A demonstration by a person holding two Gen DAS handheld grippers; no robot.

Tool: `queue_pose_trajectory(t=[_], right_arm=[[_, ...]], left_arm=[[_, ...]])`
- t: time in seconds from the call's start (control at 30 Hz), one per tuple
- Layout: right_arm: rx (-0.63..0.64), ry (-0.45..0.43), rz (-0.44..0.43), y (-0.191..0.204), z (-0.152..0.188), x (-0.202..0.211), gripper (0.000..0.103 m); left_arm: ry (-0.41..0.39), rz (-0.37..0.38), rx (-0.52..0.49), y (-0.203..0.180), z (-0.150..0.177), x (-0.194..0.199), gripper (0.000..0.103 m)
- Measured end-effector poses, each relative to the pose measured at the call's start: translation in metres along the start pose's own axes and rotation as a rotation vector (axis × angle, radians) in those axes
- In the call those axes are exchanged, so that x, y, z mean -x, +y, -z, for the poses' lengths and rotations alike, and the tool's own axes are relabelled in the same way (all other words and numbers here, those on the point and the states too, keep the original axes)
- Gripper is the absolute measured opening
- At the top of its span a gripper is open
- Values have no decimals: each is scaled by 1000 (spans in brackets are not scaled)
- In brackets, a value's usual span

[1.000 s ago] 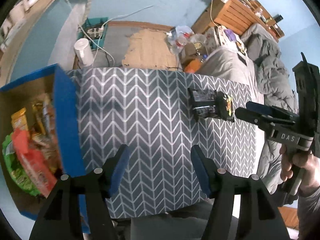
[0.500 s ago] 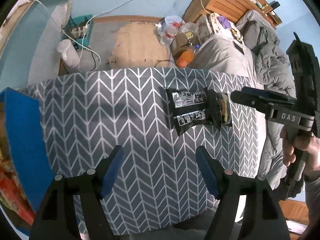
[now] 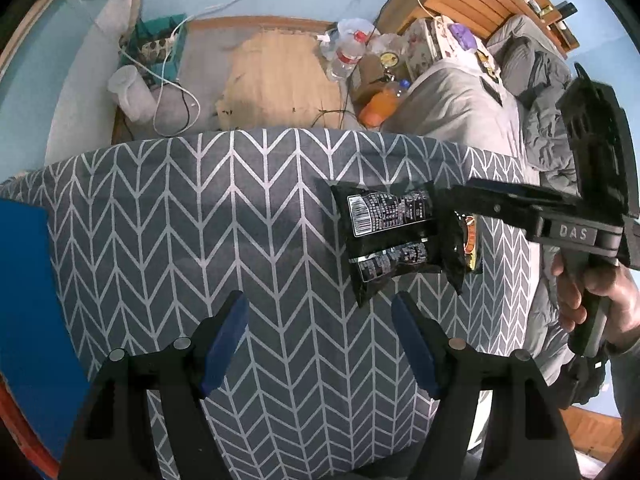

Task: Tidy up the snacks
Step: 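Lower the left tool toward the black bag while the right tool approaches the black-and-yellow bag, then grasp the black-and-yellow bag with the right tool while the left tool lowers onto the black bag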

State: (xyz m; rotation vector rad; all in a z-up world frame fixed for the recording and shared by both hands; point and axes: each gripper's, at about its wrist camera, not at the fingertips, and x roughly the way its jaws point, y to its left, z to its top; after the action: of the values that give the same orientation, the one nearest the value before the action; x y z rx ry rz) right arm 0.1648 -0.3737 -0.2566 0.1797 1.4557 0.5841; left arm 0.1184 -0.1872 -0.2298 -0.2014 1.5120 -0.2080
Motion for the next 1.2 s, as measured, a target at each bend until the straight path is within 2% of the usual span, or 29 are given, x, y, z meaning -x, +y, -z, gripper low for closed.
queue_pose_trajectory(t=[0.13,0.3,0.47,0.57,0.83,1.13,1.2], right_arm=[[-42,5,-24,-13,16,3,76],[-82,20,-26,-25,43,10,76],[-58,50,39,-20,68,11,76],[-36,42,106,-11,81,12,78],[-20,13,274,2,83,-8,78],[-72,4,352,2,82,-28,78],[-97,-13,351,1,83,-27,72]], left_arm=[[19,-4,-6,-2,-3,-6,75],[38,9,-28,-8,-3,-12,75],[57,13,-58,-15,-2,-16,75],[58,21,-76,-17,-3,-15,75],[67,20,-166,-28,-16,-13,75],[68,13,-343,-53,-35,-11,78],[70,20,-386,-60,-39,-12,80]])
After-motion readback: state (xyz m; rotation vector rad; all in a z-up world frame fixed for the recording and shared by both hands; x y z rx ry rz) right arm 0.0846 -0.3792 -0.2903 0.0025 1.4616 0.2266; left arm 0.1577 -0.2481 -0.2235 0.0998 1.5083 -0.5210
